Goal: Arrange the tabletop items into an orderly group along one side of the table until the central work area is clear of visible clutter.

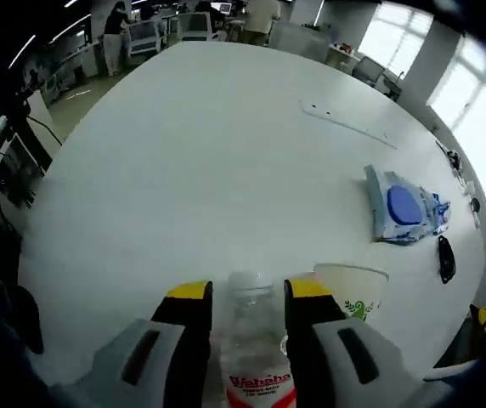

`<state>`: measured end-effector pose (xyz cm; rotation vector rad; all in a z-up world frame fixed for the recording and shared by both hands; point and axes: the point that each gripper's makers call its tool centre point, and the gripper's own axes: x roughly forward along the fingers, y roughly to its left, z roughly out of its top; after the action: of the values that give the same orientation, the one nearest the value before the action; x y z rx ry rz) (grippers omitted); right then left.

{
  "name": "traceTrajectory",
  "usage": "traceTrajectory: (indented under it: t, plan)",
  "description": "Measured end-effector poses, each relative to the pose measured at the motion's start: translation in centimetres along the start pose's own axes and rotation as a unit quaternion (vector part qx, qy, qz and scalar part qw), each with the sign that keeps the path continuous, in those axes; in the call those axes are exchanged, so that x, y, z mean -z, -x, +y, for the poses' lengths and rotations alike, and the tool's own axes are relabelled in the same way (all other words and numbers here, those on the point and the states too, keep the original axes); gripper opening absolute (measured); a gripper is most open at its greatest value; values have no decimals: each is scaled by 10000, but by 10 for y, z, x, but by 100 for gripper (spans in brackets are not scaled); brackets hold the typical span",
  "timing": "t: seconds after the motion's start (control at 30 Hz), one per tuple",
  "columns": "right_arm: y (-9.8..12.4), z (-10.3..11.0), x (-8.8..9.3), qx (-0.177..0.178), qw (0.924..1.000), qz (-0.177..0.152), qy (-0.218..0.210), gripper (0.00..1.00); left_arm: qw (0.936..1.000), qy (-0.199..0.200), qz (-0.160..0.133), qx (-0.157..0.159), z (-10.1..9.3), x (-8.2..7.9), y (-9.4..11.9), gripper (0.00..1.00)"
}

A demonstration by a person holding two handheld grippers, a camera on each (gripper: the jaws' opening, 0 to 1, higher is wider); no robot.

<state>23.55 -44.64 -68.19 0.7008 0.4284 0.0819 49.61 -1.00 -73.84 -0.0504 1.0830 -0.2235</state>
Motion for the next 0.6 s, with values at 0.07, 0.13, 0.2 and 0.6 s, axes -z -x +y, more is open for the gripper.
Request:
traceTrajectory:
  t: [0.07,0.13,0.2,0.6]
  plan:
    - [2,-1,0,20,10000,2,1,34,10000,-15,-17,-4,-1,-1,-3,29]
    - [4,-3,0,42,10000,-32,-52,33,9999,-133,51,13,-4,1,-5,28]
    - [4,-6,0,67,9998,-68,-163,32,9999,-114,92,89,-5,4,-9,27]
    - [-6,-1,5,40,9998,5,-174,25,9998,-23,-206,69,-6,3,-3,20]
